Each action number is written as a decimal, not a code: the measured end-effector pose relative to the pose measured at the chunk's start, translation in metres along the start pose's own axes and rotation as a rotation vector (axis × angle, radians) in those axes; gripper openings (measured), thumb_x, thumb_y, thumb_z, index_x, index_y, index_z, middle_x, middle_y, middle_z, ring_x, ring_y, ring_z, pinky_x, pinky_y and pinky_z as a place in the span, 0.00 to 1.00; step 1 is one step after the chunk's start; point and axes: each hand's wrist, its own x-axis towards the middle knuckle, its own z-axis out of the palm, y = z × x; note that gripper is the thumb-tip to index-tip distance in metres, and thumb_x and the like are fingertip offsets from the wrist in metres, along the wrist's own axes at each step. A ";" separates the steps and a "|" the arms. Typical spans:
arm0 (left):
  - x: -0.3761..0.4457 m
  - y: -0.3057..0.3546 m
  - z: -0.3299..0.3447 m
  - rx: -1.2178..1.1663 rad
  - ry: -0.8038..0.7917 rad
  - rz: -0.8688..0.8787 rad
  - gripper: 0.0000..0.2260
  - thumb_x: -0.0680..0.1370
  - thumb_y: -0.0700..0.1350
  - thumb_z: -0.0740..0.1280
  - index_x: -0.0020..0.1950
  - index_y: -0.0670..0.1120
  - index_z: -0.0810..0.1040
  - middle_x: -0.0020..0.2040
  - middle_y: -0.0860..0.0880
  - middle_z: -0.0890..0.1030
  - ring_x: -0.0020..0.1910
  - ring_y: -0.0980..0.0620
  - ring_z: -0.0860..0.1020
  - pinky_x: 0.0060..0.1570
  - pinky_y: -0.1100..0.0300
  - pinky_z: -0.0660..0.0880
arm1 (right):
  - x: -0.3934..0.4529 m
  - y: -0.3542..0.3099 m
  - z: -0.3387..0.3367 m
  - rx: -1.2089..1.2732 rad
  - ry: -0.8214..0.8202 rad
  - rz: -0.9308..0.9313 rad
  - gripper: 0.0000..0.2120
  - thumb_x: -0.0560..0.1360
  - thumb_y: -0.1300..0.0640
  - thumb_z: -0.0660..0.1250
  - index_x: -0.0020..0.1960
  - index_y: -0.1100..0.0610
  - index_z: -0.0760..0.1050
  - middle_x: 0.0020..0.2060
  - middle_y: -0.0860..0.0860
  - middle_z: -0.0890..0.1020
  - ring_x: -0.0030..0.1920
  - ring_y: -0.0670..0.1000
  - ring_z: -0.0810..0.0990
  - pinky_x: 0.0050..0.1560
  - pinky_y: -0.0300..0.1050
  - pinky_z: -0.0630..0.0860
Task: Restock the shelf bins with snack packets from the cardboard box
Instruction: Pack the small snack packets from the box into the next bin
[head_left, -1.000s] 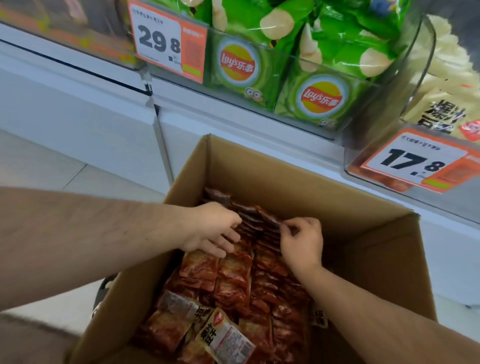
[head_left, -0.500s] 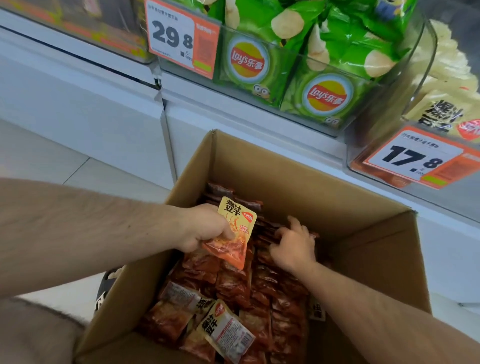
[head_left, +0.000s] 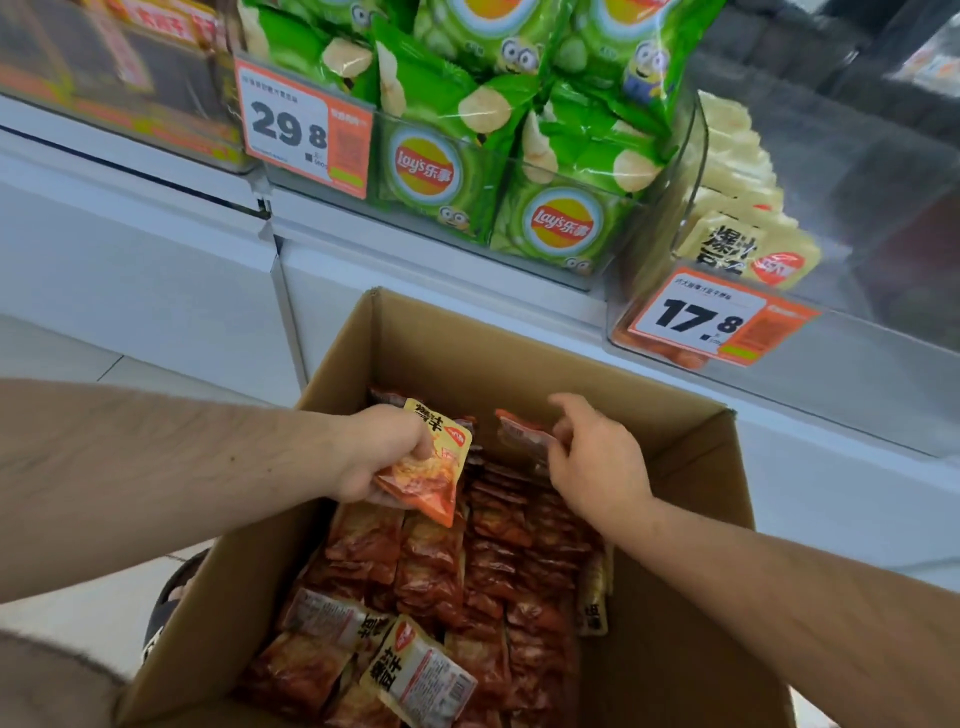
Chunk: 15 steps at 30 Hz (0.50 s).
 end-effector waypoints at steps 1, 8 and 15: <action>-0.007 0.004 0.002 -0.011 0.001 0.014 0.05 0.78 0.35 0.61 0.53 0.42 0.72 0.42 0.40 0.81 0.36 0.45 0.82 0.33 0.54 0.81 | -0.005 -0.003 -0.013 -0.006 0.051 -0.050 0.15 0.76 0.58 0.67 0.62 0.52 0.77 0.49 0.47 0.82 0.50 0.50 0.80 0.54 0.48 0.78; -0.046 0.023 0.020 -0.126 0.015 0.139 0.07 0.77 0.37 0.61 0.53 0.42 0.75 0.41 0.41 0.81 0.37 0.44 0.82 0.34 0.53 0.80 | -0.048 -0.019 -0.074 0.140 0.365 -0.322 0.07 0.72 0.69 0.70 0.44 0.58 0.80 0.41 0.47 0.77 0.43 0.39 0.72 0.48 0.23 0.67; -0.075 0.028 0.042 -0.212 -0.185 0.358 0.13 0.80 0.54 0.63 0.56 0.50 0.83 0.50 0.49 0.86 0.49 0.47 0.85 0.52 0.51 0.80 | -0.065 -0.032 -0.073 0.224 0.271 -0.467 0.06 0.71 0.65 0.66 0.44 0.59 0.81 0.45 0.50 0.78 0.44 0.46 0.78 0.47 0.35 0.76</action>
